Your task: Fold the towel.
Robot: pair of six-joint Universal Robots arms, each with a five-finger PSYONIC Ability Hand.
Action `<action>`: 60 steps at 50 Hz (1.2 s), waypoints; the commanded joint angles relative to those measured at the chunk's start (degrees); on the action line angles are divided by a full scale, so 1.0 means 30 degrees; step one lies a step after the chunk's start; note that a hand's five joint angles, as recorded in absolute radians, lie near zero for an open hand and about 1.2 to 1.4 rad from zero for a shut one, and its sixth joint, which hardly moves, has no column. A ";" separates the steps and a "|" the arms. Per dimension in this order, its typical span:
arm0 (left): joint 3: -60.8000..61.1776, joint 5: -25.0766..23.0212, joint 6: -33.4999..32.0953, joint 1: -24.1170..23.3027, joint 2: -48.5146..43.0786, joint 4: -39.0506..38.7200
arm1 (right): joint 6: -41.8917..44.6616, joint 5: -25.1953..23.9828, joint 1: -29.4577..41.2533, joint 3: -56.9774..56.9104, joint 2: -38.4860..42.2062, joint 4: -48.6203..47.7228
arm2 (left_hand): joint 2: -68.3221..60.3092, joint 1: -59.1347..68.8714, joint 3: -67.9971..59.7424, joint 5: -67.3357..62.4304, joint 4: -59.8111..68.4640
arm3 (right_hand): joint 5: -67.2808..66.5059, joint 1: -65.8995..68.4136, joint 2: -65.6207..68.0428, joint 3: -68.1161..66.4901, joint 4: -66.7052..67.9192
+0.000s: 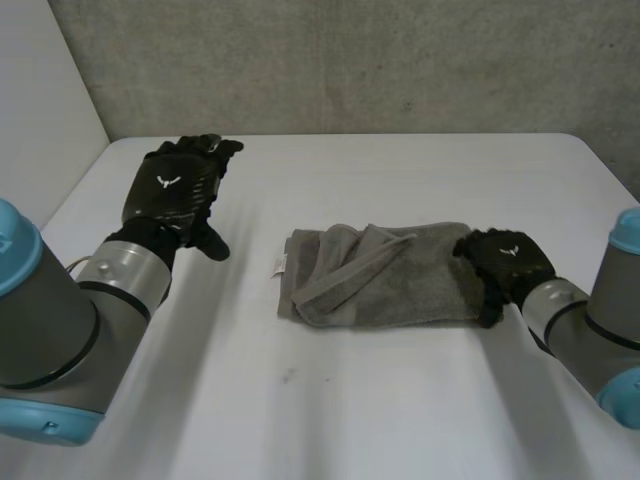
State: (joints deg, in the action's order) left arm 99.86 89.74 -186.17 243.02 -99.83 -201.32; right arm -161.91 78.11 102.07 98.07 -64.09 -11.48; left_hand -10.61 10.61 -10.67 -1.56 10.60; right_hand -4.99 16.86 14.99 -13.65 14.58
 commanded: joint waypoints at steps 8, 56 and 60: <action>-0.6186 -0.0179 -0.0024 -0.4074 -0.6772 0.0661 | 0.0473 -0.0723 -0.0478 0.0856 -0.0198 -0.0246 | -0.0485 0.0485 -0.0466 -0.0169 0.0488 | -0.0104 -0.0521 0.0102 -0.0551 0.0241; -1.3041 0.7526 -0.1255 -0.5480 -1.2515 0.6755 | 0.6186 0.0830 0.1836 -0.0961 0.0329 -0.2824 | -0.0709 0.0709 -0.0691 -0.0394 0.0712 | -2.1672 2.1047 2.1669 -2.2118 2.1808; -1.2692 0.7643 -0.1255 -0.5627 -1.1026 0.6784 | 0.7647 0.0684 0.4083 -0.3209 0.0416 -0.2766 | -0.0653 0.0653 -0.0634 -0.0338 0.0656 | -2.1672 2.1047 2.1669 -2.2118 2.1808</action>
State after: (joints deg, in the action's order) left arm 60.04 112.60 -189.91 227.88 -139.04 -180.79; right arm -144.67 80.39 106.33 96.85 -63.10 -20.31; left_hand -11.30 10.74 -11.27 -1.56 11.28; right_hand -59.74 63.12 74.46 -77.36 77.58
